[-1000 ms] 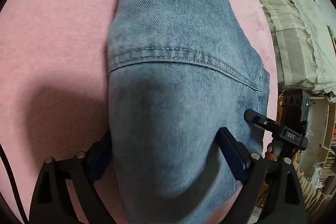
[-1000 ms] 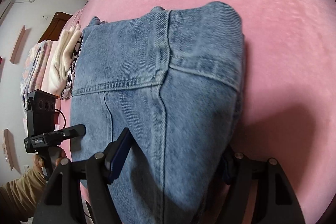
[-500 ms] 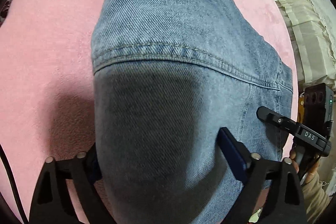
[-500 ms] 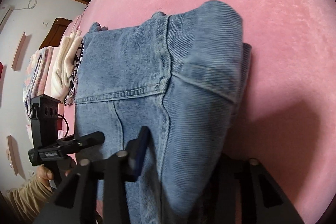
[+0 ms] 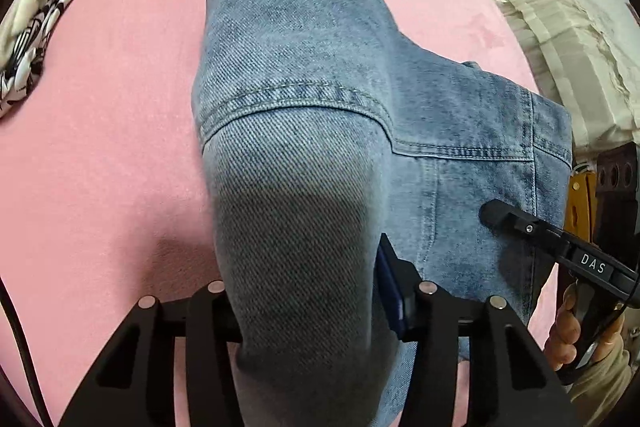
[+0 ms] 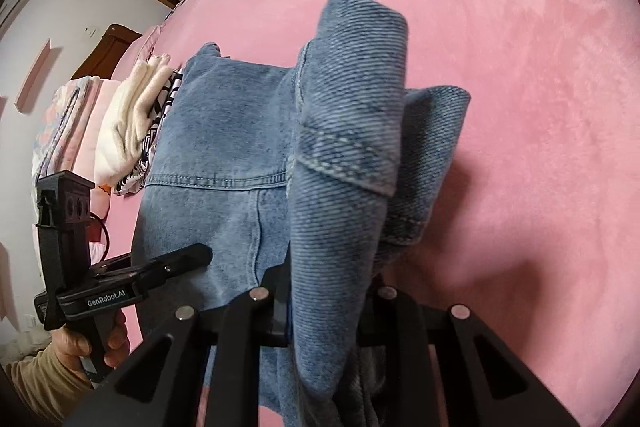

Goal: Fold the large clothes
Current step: 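Carry the bundle with both tools onto the stack of folded clothes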

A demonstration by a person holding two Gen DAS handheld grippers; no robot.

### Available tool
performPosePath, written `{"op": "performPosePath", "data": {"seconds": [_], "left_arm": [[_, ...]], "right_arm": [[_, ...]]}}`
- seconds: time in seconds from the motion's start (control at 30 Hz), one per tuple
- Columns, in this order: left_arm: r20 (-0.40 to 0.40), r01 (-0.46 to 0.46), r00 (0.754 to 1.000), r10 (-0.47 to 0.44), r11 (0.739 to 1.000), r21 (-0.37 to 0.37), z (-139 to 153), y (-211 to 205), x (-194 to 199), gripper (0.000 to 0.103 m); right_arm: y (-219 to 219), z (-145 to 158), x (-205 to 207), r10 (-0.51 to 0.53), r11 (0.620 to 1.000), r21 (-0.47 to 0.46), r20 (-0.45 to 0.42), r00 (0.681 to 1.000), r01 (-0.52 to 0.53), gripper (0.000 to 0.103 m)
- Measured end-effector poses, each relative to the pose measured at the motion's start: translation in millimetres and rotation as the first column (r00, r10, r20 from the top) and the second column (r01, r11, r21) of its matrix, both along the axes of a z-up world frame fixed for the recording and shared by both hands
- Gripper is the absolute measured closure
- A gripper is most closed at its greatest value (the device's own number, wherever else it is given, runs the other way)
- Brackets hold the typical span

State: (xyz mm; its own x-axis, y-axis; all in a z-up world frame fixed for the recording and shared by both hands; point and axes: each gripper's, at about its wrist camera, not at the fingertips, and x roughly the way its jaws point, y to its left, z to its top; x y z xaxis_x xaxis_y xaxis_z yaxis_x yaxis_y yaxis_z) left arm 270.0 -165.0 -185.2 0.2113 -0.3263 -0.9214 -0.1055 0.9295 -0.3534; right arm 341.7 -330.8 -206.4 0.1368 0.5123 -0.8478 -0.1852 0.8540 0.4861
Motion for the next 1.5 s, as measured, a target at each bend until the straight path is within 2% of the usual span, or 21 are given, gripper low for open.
{"op": "performPosePath", "data": {"seconds": [0.2, 0.43, 0.57, 0.77, 0.87, 1.07, 1.27, 1.37, 1.5], "left_arm": [[0.014, 0.060, 0.998, -0.060, 0.998, -0.001, 26, 8, -7, 0.058], [0.041, 0.109, 0.993, -0.109, 0.994, 0.000, 76, 52, -26, 0.058], [0.084, 0.115, 0.990, -0.116, 0.993, 0.017, 112, 103, -31, 0.058], [0.144, 0.075, 0.986, -0.080, 0.996, 0.038, 170, 214, -34, 0.058], [0.179, 0.030, 0.983, -0.040, 0.998, 0.058, 194, 270, -24, 0.058], [0.251, -0.042, 0.968, 0.015, 0.994, 0.100, 225, 372, 5, 0.058], [0.275, -0.068, 0.961, 0.032, 0.990, 0.123, 223, 455, 58, 0.058], [0.269, -0.096, 0.961, 0.059, 0.987, 0.128, 205, 483, 88, 0.058], [0.261, -0.139, 0.960, 0.101, 0.982, 0.131, 173, 507, 119, 0.058]], "right_arm": [[20, 21, -30, -0.009, 1.000, -0.026, -0.008, 1.000, 0.009, 0.084], [72, 56, -64, -0.037, 0.999, 0.012, -0.012, 0.999, 0.037, 0.084], [116, 81, -70, -0.032, 0.998, 0.054, 0.009, 0.999, 0.032, 0.084], [203, 123, -55, 0.037, 0.993, 0.109, 0.093, 0.995, -0.047, 0.084], [254, 138, -34, 0.085, 0.987, 0.127, 0.133, 0.987, -0.102, 0.084], [352, 161, 14, 0.176, 0.967, 0.148, 0.194, 0.965, -0.206, 0.084], [435, 159, 65, 0.208, 0.956, 0.163, 0.216, 0.954, -0.245, 0.084], [467, 139, 97, 0.210, 0.954, 0.176, 0.191, 0.959, -0.244, 0.084], [495, 112, 121, 0.232, 0.953, 0.149, 0.192, 0.954, -0.262, 0.084]]}}
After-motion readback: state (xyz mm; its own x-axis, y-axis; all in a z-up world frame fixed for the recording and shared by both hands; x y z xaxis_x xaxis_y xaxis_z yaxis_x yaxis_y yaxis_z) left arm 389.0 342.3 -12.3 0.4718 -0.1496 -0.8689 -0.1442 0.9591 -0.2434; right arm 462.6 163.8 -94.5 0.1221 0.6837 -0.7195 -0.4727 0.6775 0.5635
